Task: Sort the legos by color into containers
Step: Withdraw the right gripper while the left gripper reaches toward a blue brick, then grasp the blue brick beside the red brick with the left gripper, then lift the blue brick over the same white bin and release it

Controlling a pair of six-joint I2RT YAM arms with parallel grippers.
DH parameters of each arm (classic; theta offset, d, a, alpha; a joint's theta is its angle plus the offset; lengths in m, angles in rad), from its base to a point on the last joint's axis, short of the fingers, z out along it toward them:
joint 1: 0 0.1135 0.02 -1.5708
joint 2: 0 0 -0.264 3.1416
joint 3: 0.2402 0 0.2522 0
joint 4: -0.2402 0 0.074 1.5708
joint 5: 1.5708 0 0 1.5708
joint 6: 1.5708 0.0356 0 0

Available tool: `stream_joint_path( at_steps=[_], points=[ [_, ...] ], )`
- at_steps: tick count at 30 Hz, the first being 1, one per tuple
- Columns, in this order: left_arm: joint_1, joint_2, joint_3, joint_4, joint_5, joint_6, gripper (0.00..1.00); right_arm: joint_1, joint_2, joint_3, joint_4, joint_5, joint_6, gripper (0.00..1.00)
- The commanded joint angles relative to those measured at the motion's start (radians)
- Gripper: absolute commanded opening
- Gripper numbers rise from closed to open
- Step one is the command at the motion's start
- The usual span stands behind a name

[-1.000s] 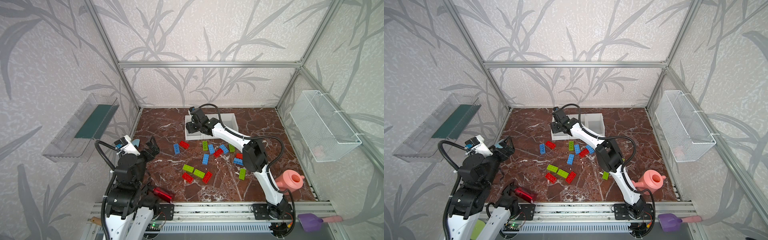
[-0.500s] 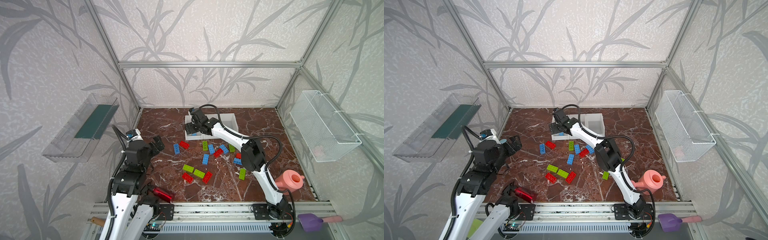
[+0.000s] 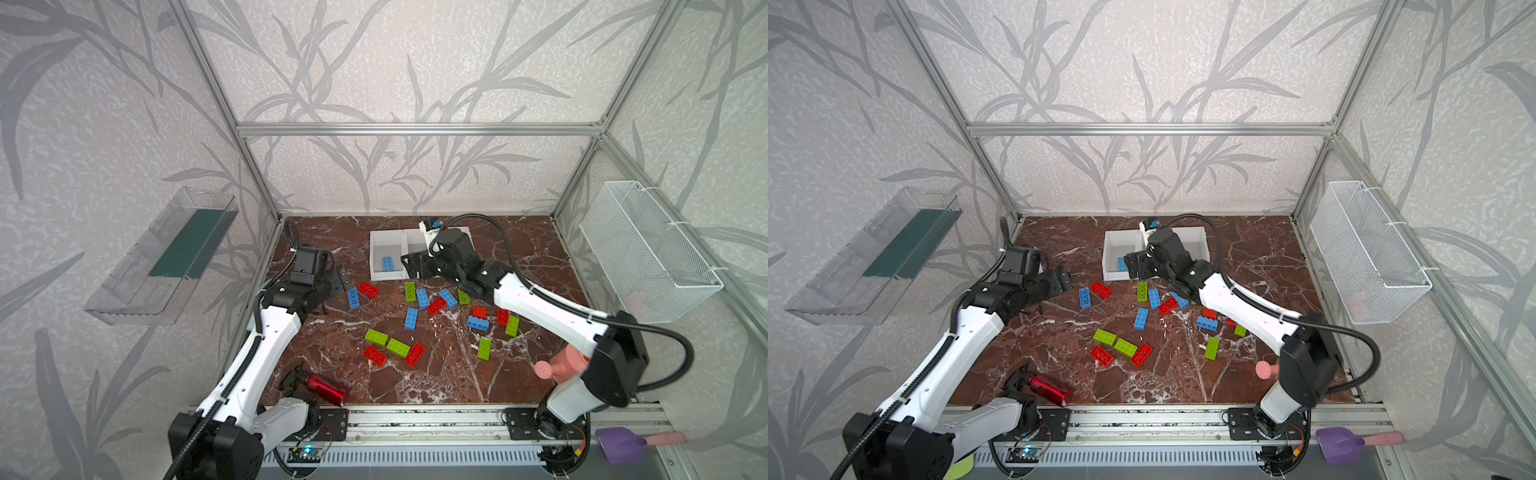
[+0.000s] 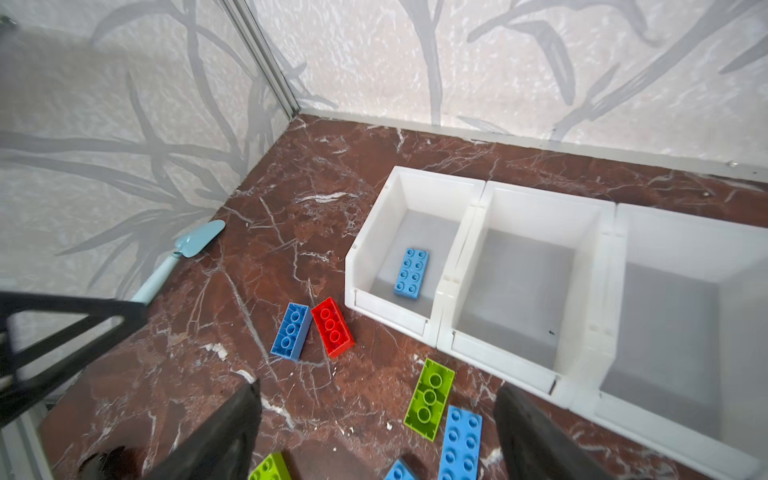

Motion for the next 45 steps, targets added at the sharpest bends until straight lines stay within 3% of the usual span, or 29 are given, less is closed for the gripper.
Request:
stream_joint_path(
  at_steps=[1,5,14,28,37,42,45],
  points=[
    [-0.018,0.074,0.024,0.006,0.049,-0.021,0.85,0.003,-0.118,-0.198,0.1,0.016,0.051,0.89],
    [-0.046,0.21,0.031,0.028,0.048,-0.017,0.75,0.004,-0.284,-0.44,0.164,0.026,0.084,0.89],
    [-0.058,0.403,0.044,0.096,0.014,-0.013,0.72,0.004,-0.495,-0.734,0.24,0.048,0.13,0.89],
    [-0.061,0.571,0.062,0.161,0.006,-0.026,0.65,0.004,-0.466,-0.751,0.271,0.051,0.115,0.89],
    [-0.061,0.614,0.06,0.183,-0.016,-0.016,0.49,0.004,-0.444,-0.751,0.283,0.053,0.117,0.89],
    [-0.062,0.623,0.061,0.2,0.0,-0.006,0.32,0.004,-0.441,-0.748,0.28,0.054,0.117,0.88],
    [-0.067,0.601,0.057,0.204,0.009,0.003,0.28,0.004,-0.45,-0.751,0.282,0.053,0.116,0.89]
  ],
)
